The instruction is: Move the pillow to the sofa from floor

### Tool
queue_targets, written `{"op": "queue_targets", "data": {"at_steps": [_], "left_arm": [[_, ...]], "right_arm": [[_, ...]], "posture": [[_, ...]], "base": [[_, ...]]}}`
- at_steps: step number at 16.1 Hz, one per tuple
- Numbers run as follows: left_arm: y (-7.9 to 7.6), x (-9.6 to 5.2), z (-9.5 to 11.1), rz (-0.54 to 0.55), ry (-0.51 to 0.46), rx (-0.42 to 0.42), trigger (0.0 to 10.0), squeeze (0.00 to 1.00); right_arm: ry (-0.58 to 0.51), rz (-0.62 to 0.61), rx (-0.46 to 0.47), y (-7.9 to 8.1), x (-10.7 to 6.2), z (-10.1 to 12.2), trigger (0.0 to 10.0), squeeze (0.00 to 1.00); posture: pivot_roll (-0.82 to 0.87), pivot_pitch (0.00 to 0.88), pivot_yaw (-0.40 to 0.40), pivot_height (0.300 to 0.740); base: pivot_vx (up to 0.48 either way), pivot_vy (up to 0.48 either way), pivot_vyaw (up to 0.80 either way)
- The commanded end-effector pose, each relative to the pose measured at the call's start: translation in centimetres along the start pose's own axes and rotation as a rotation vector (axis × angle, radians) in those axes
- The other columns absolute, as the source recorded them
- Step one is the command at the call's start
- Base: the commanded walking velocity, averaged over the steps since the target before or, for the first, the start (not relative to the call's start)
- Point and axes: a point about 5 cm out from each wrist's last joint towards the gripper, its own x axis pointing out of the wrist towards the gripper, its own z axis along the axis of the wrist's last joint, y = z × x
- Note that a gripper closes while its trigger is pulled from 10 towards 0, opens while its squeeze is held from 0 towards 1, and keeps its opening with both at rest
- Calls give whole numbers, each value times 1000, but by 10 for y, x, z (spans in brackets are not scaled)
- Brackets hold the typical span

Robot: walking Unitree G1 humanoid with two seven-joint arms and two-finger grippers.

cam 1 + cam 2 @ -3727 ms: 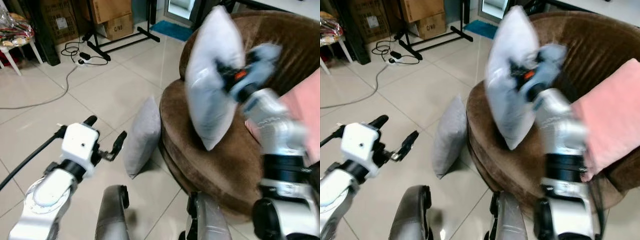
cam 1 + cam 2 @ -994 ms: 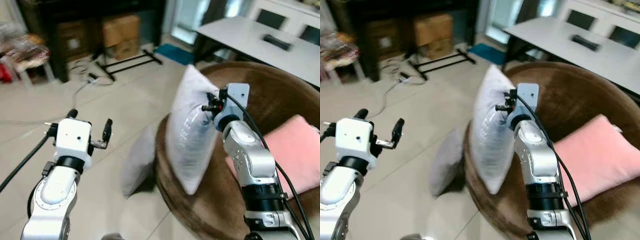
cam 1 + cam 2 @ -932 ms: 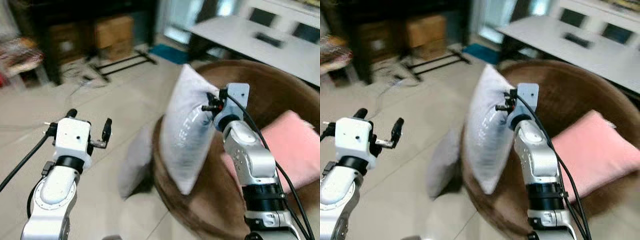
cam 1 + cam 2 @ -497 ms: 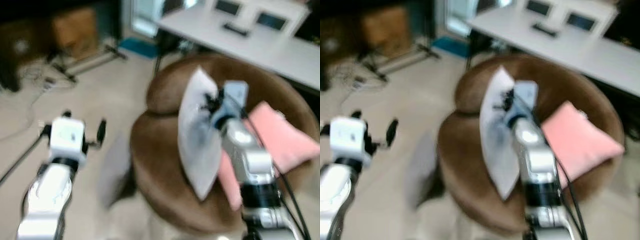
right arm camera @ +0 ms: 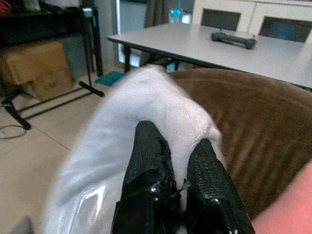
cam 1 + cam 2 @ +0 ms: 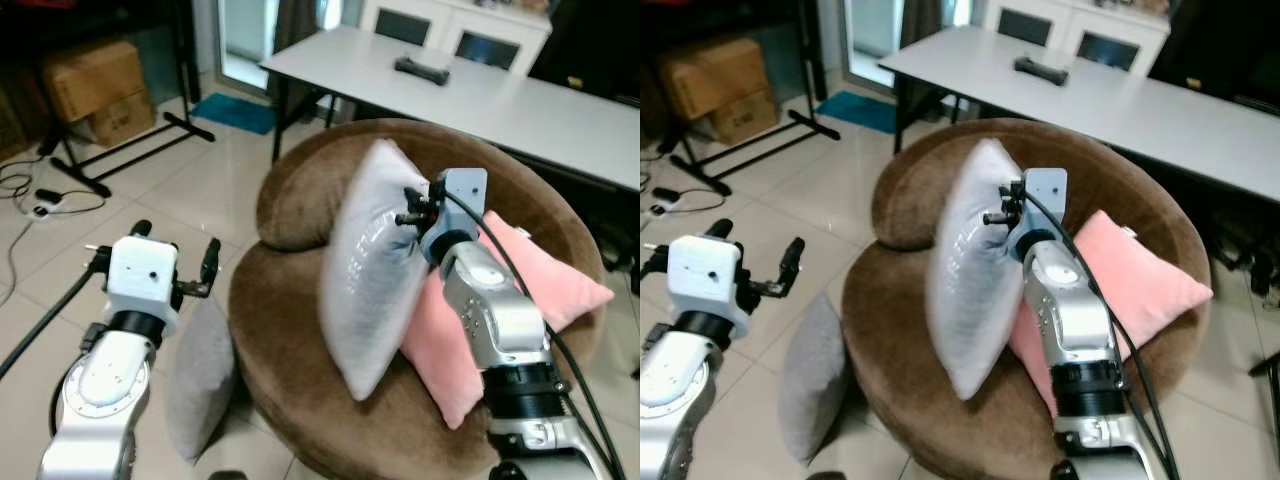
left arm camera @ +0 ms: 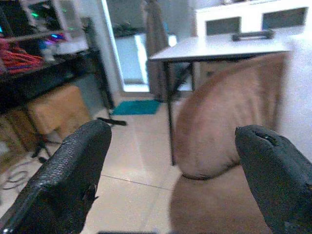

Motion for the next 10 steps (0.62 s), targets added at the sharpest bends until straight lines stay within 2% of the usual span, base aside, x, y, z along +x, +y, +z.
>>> {"op": "queue_targets", "data": {"at_steps": [1, 3, 4, 6, 8, 10], "left_arm": [[-5, -2, 2, -19, -3, 18, 10000, 0], [-4, -3, 2, -27, 7, 26, 10000, 0], [-5, -5, 1, -67, 19, 29, 10000, 0], [-8, -8, -1, -124, 35, 47, 10000, 0], [-14, -15, -8, -205, 93, 28, 10000, 0], [-18, -23, -16, -285, 159, -13, 10000, 0]], "right_arm": [[-70, 6, -10, -4, 2, 18, 10000, 0], [-65, 56, -10, 2, 4, 18, 10000, 0], [-44, 117, 9, 10, 8, 18, 10000, 0], [-2, 131, 27, 13, 12, 15, 10000, 0], [68, 75, 67, 10, 19, 7, 10000, 0], [114, -19, 168, 0, 33, -3, 10000, 0]], "posture": [[210, 0, -118, 740], [213, 0, -117, 740], [213, 0, -118, 740], [217, 0, -121, 740], [221, 0, -121, 740], [220, 0, -114, 740]], "base": [[0, 0, 0], [0, 0, 0], [0, 0, 0], [0, 0, 0], [0, 0, 0], [0, 0, 0]]}}
